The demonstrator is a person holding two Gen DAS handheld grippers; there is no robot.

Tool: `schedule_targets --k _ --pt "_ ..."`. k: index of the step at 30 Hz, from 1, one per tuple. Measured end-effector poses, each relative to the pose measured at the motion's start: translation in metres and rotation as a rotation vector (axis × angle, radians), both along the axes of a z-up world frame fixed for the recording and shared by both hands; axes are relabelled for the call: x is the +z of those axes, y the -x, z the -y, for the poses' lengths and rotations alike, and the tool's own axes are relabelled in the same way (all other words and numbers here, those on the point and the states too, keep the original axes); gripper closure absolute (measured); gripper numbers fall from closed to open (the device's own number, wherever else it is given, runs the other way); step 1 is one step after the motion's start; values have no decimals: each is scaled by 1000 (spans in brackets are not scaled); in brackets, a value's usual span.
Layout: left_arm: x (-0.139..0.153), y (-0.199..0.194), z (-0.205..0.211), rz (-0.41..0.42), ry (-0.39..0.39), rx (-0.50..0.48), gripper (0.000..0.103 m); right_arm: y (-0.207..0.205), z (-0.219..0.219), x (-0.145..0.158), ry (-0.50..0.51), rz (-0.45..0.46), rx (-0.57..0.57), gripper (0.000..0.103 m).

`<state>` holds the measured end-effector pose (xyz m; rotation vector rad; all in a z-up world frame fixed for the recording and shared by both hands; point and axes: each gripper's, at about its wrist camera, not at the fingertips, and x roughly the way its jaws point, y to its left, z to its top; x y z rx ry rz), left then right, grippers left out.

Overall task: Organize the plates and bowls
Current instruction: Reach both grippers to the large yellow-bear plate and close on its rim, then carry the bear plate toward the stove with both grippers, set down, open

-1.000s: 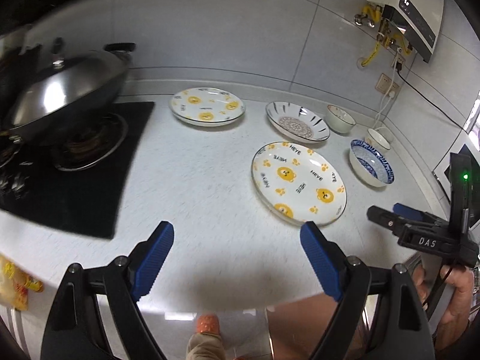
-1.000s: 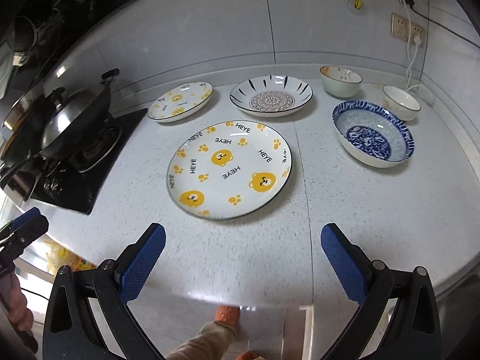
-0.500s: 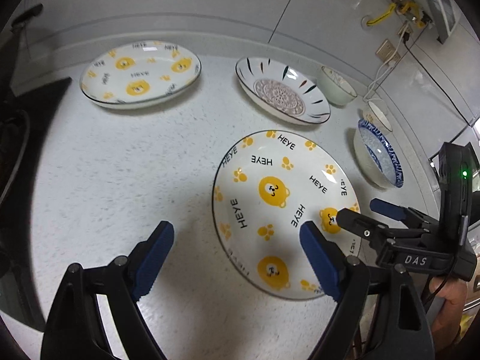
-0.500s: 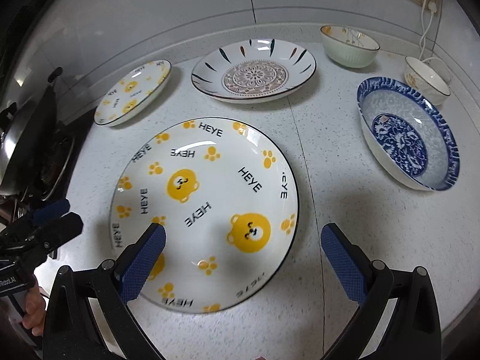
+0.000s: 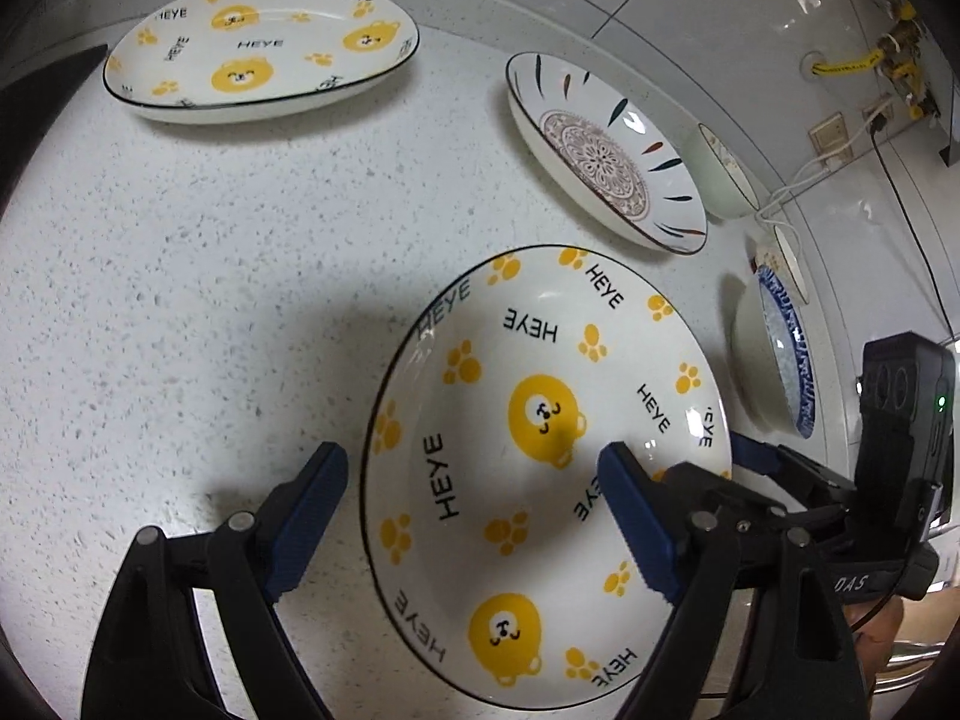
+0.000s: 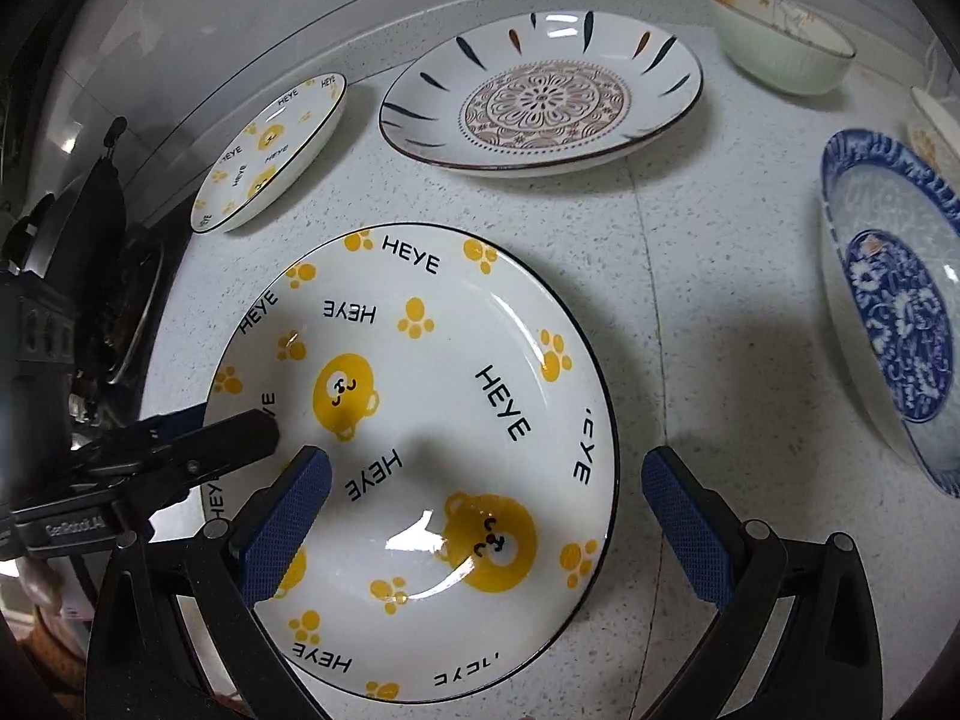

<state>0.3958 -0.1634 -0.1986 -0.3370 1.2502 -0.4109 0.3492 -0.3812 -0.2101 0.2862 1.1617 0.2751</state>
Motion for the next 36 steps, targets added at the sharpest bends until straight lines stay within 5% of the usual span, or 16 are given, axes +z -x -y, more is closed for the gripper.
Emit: schedule_targets --k 3,13,17,19,26,29,36 --pt "-1 -3 -2 -14 20 22 18 -2 3 -2 -20 -12 22 3" --pt "-3 -7 -12 -58 94 -19 18 -4 12 -1 -22 -10 93 49" --pt "-4 -9 -19 -84 127 -25 20 -3 18 -1 -39 -10 100 58" --pt "-4 -8 -22 -92 111 -15 28 -2 19 -1 -33 -7 104 64" --pt "-9 0 -32 -96 73 20 80 0 29 -2 -25 -10 93 84" --pt "-10 3 -36 -72 54 26 91 0 32 -3 -42 -10 77 86" --pt "-9 10 -46 -67 97 63 93 1 29 -1 -40 3 54 87"
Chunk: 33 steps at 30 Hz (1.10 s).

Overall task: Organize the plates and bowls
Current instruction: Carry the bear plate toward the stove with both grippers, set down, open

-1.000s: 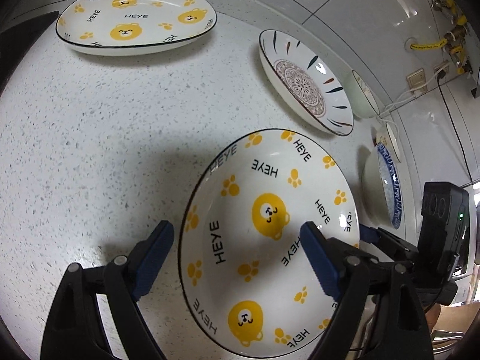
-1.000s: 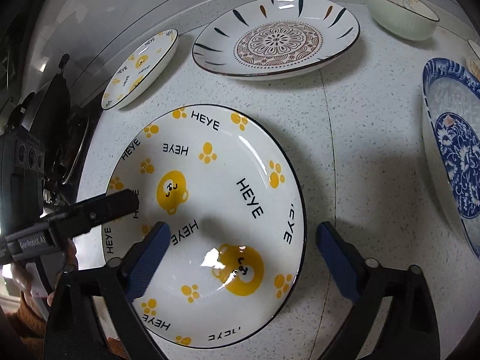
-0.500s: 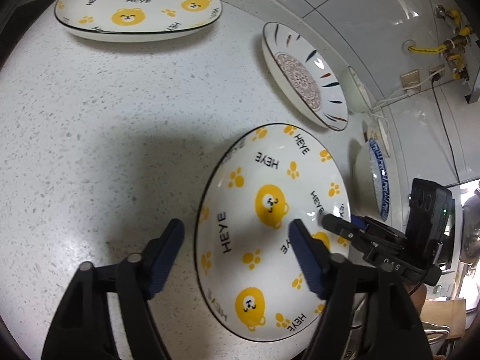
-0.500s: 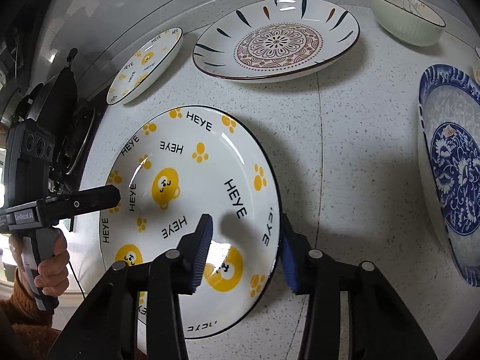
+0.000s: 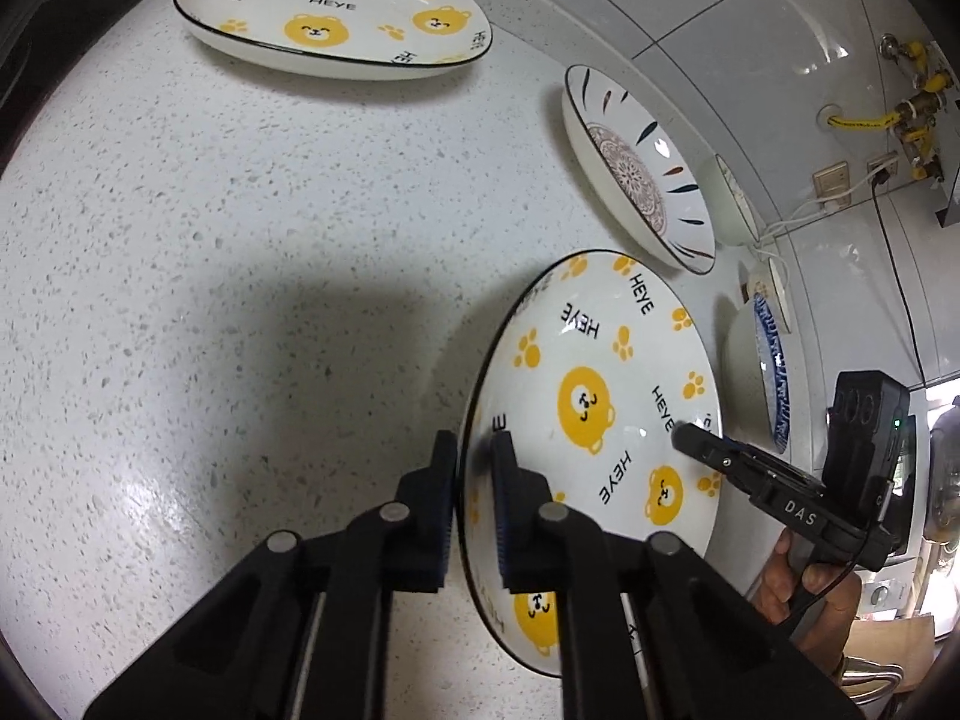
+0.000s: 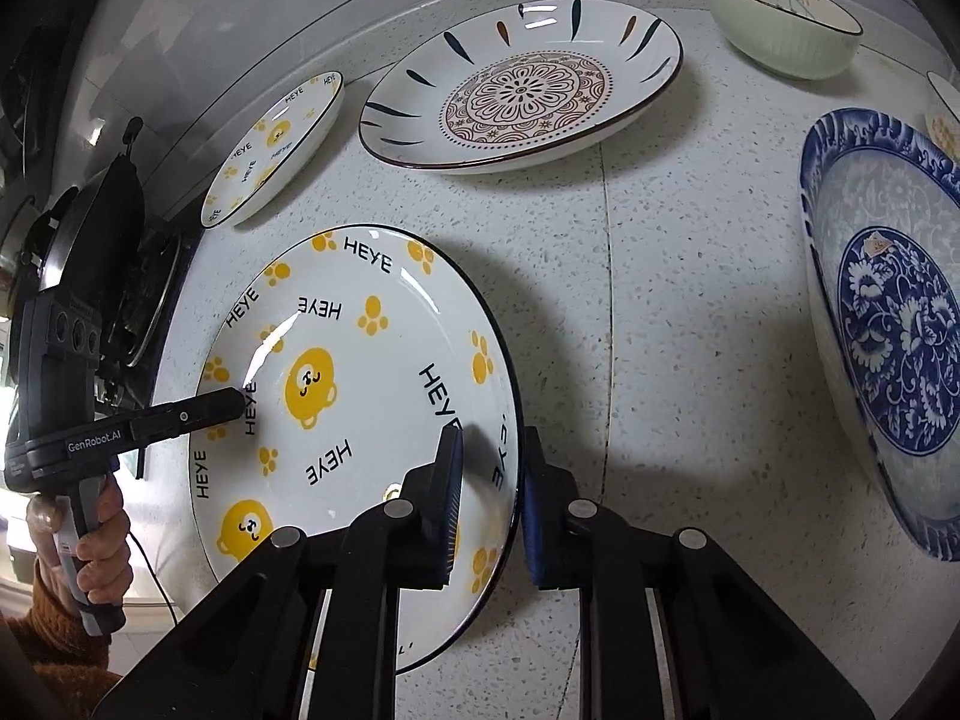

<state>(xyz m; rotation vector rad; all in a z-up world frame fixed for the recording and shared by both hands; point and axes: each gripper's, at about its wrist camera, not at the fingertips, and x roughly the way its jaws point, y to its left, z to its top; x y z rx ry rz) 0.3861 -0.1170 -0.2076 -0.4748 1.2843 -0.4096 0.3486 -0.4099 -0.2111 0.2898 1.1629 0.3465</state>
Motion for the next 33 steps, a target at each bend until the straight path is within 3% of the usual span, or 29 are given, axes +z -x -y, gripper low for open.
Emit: schedule_targets --k 9,16,24,33 --pt "19 22 -26 8 38 42 93 9 -12 20 7 22 -18 87" --pt "35 65 -99 -5 44 149 93 20 -62 35 -6 24 70 87" --pt "21 109 -176 -31 -41 263 92 34 -153 14 -31 -25 220 87" --pt "3 120 -199 -50 -71 266 91 42 -198 -8 23 -67 283 87"
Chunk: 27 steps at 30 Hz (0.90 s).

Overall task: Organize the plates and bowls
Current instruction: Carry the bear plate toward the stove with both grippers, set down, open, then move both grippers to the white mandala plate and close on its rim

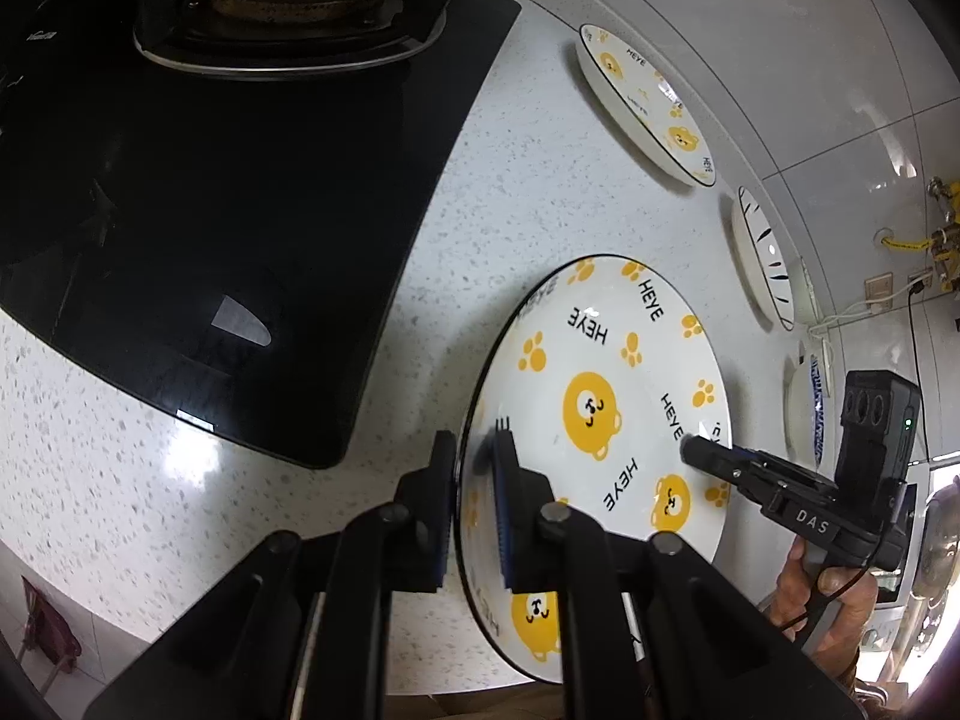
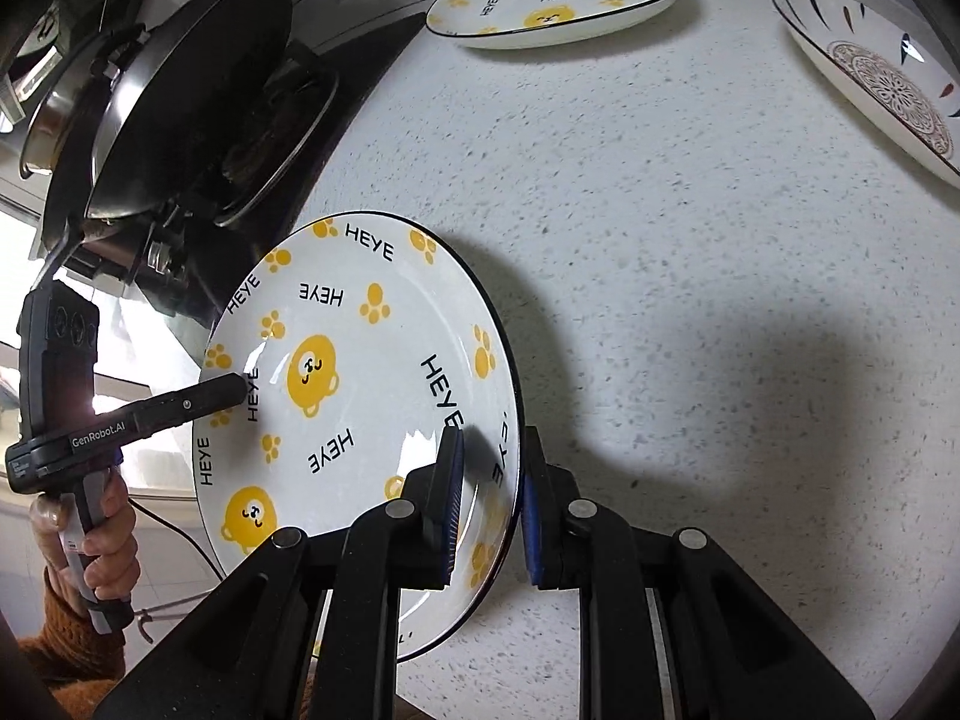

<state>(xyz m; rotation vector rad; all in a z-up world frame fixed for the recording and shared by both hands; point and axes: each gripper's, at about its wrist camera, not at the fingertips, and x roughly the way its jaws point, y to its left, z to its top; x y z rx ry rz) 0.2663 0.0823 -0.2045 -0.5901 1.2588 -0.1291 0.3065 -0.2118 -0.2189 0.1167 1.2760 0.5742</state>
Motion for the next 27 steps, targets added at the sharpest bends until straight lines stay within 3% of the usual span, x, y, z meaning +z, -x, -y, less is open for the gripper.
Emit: schedule_targets --k 9,14,18,21,22,23,24,26,27 --pt "2 -6 6 21 -50 -71 91 5 -6 1 17 13 -5 87" --pt "23 -4 2 89 -120 -62 90 6 1 10 -1 33 -31 86" --pt "44 5 -1 141 -224 -63 90 10 11 18 -9 60 -53 71" --pt "63 10 2 217 -239 -72 89 15 23 27 -11 95 -72 61" --pt "70 10 4 249 -234 -76 87 17 28 31 -15 108 -82 55" --pt "76 9 7 285 -228 -83 75 17 34 35 -17 120 -92 51" --pt "82 8 13 318 -233 -95 53 18 39 39 -19 134 -106 43" --pt "94 3 28 394 -255 -146 35 20 55 49 -30 167 -132 31" --pt "98 1 38 420 -261 -180 34 22 65 54 -42 186 -146 22"
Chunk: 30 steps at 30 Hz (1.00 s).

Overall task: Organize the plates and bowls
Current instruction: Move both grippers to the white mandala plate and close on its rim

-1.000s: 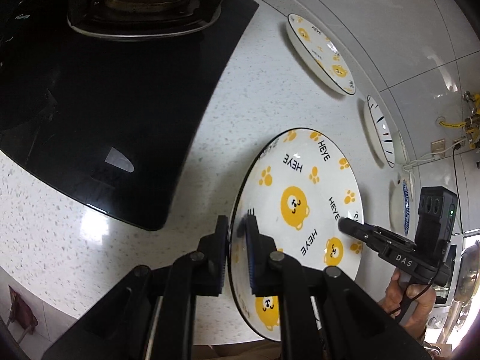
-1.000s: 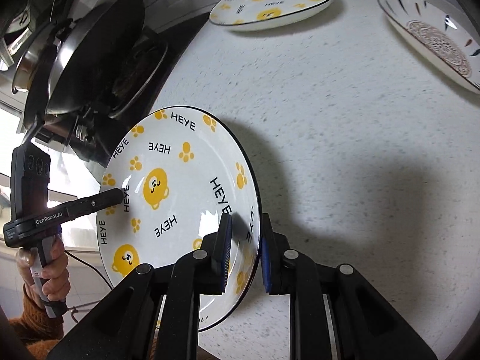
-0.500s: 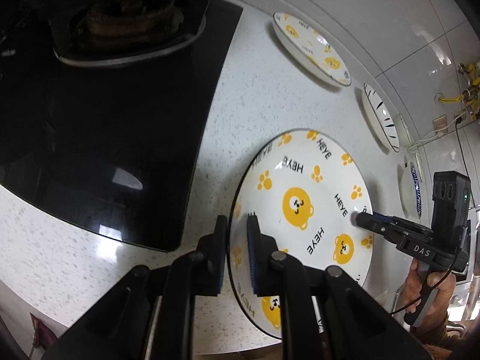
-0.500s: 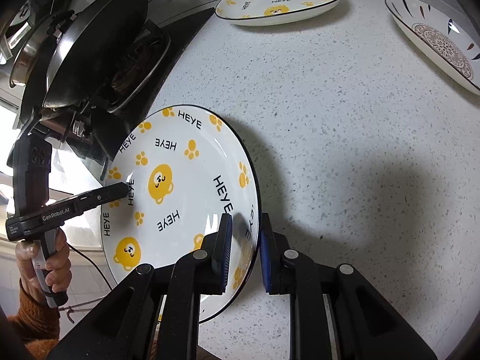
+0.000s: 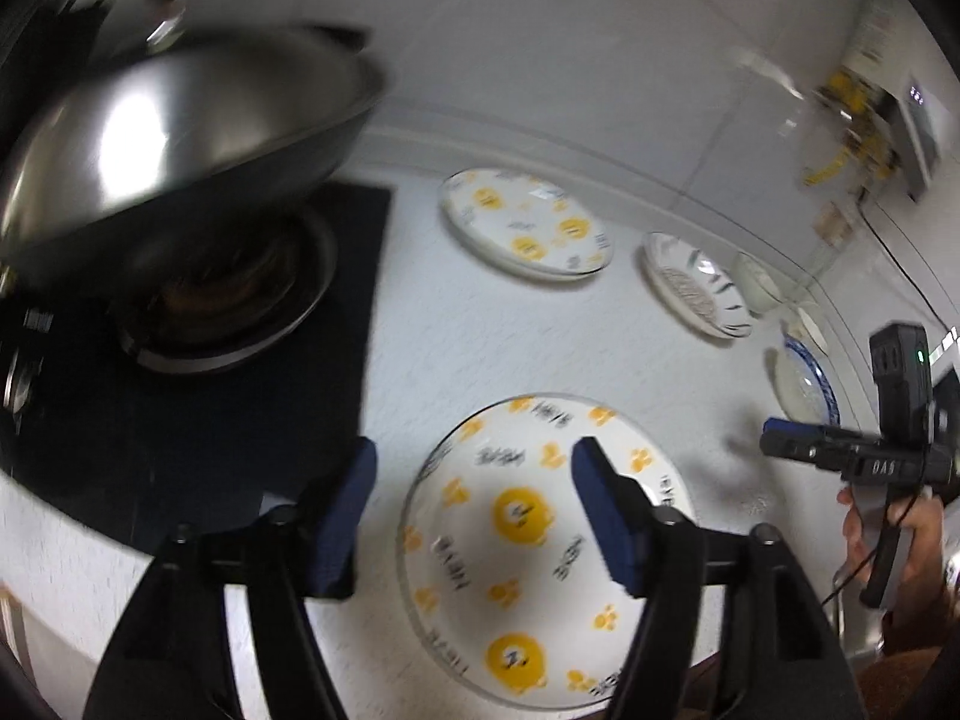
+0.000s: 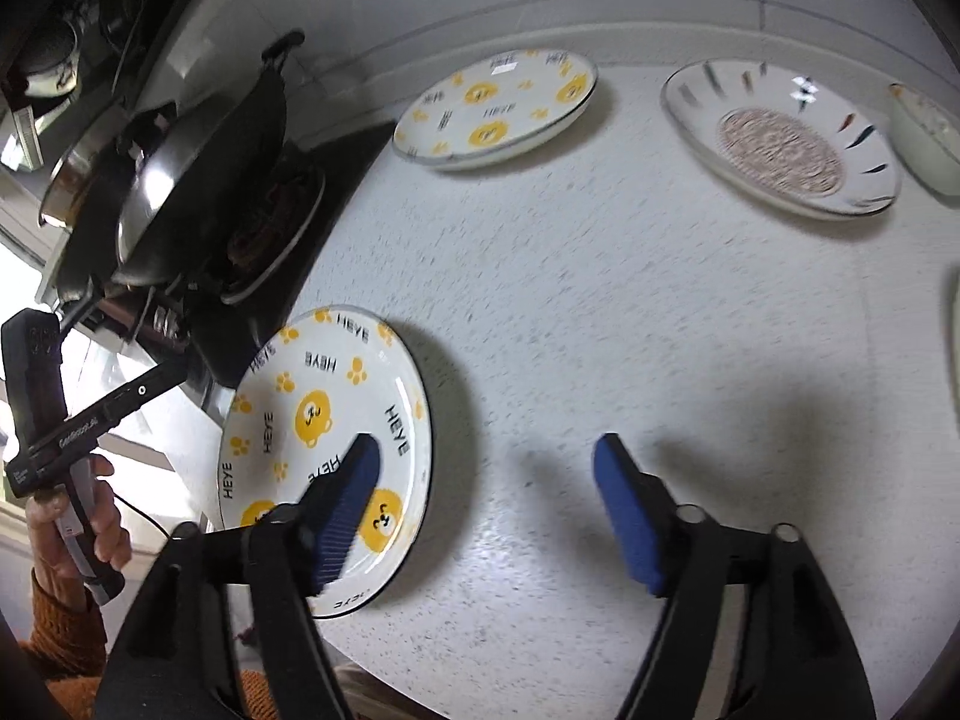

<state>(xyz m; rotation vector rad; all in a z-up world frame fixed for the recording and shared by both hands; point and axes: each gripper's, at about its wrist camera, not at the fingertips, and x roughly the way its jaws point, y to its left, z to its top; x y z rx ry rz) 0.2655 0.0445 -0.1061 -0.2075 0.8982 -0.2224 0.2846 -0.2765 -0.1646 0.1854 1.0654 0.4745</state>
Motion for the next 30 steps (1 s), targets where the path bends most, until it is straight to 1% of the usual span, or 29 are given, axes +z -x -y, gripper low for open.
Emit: schedule_targets --k 1,2,4,6,8,11,13,15,18,21,22,25,27,30 --pt "4 -3 9 12 5 -22 34 0 7 5 -6 17 -13 15" --pt "8 -6 16 28 31 -26 33 1 14 10 -6 32 -28 13" --pt "15 -16 28 41 116 -47 33 1 30 19 -19 59 -57 7" --pt "20 -29 45 54 154 -75 32 0 40 26 -30 82 -82 3" --pt "24 -44 64 62 174 -99 32 -3 51 33 -32 105 -99 2" --pt "26 -72 92 41 253 -141 32 -13 70 44 -26 136 -117 2" --pt "24 -91 112 20 291 -162 32 -23 84 51 -10 158 -134 2" --pt "20 -116 133 -20 327 -185 32 -34 99 58 -3 177 -151 2" --pt "9 -153 164 -67 325 -215 32 -59 130 64 -37 188 -199 2" --pt "-12 -191 189 -141 343 -215 32 -89 153 63 -87 147 -240 2" --pt "-18 -203 196 -157 339 -213 32 -100 159 61 -113 130 -242 2" --pt "-37 -239 215 -210 317 -190 32 -131 173 51 -157 77 -253 2" --pt "-48 -259 223 -231 289 -165 32 -151 181 41 -185 38 -268 2" --pt "-64 -282 233 -268 268 -141 32 -172 191 27 -196 -4 -295 2"
